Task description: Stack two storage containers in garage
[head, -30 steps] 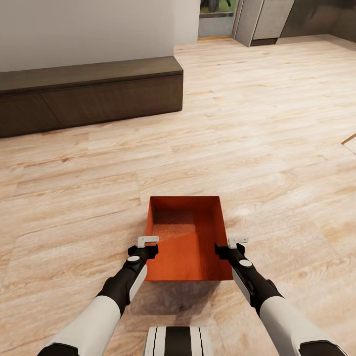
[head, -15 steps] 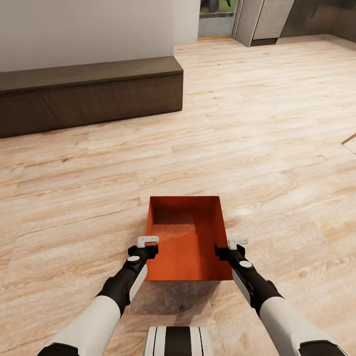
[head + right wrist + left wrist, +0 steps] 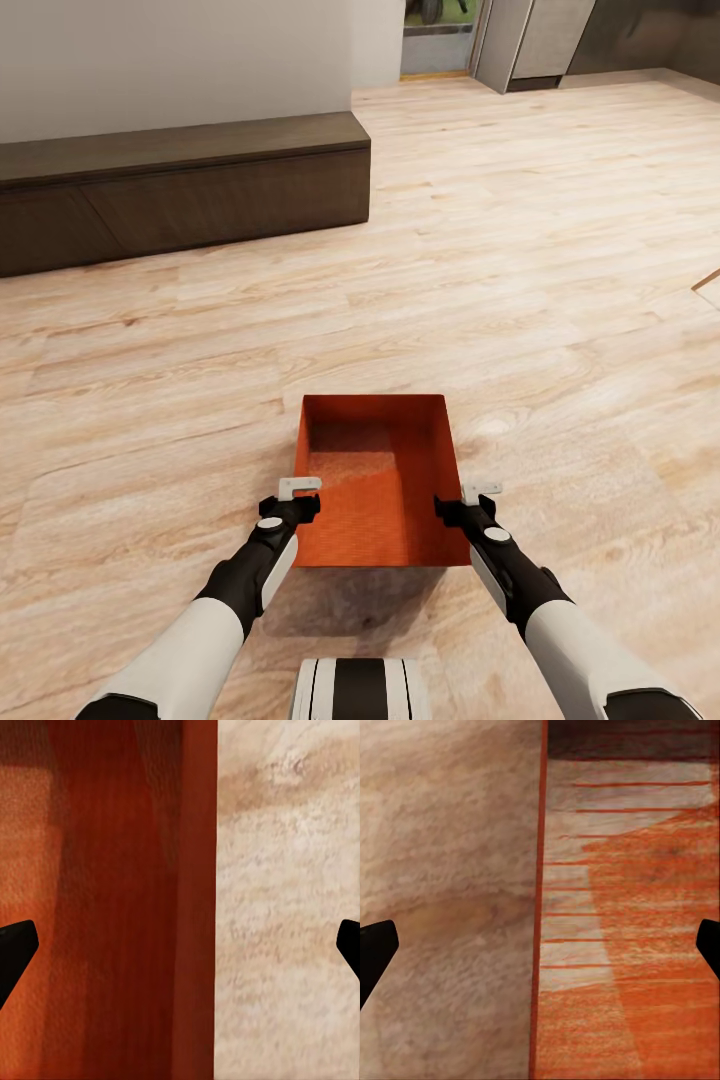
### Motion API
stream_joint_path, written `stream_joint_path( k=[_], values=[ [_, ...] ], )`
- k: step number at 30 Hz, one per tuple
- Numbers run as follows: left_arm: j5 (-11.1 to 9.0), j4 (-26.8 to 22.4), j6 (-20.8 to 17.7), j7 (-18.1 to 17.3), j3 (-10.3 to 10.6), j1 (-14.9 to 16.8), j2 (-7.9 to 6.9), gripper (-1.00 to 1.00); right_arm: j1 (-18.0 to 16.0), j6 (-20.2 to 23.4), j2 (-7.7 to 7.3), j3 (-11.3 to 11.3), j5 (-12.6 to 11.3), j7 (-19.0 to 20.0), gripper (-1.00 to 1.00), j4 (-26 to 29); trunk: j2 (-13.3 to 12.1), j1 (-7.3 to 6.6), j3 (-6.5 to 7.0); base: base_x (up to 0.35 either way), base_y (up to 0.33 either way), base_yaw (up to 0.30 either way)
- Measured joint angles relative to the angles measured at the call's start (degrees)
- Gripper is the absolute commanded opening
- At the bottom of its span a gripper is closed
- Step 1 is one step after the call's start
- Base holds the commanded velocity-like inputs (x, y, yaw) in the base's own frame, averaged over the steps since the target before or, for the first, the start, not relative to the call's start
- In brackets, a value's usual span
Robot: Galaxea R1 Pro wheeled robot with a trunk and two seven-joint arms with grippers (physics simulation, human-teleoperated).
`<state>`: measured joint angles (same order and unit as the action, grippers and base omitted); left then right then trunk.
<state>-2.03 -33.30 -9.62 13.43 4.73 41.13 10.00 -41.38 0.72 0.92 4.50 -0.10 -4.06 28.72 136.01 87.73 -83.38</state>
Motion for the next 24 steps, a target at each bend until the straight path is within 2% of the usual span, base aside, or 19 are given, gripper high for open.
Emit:
stream_joint_path(
  k=[17,22,24],
  values=[
    [0.0,0.0,0.0,0.0,0.0,0.0,0.0,1.0,0.0,0.1,0.0,0.0,0.0,0.0,1.0,0.0,0.0,0.0,0.0,0.0,0.0,0.0],
    [0.0,0.0,0.0,0.0,0.0,0.0,0.0,1.0,0.0,0.0,0.0,0.0,0.0,0.0,1.0,0.0,2.0,1.1,-0.89,0.0,0.0,0.0],
    [0.0,0.0,0.0,0.0,0.0,0.0,0.0,1.0,0.0,0.0,0.0,0.0,0.0,0.0,1.0,0.0,2.0,1.1,-0.9,0.0,0.0,0.0]
  ],
)
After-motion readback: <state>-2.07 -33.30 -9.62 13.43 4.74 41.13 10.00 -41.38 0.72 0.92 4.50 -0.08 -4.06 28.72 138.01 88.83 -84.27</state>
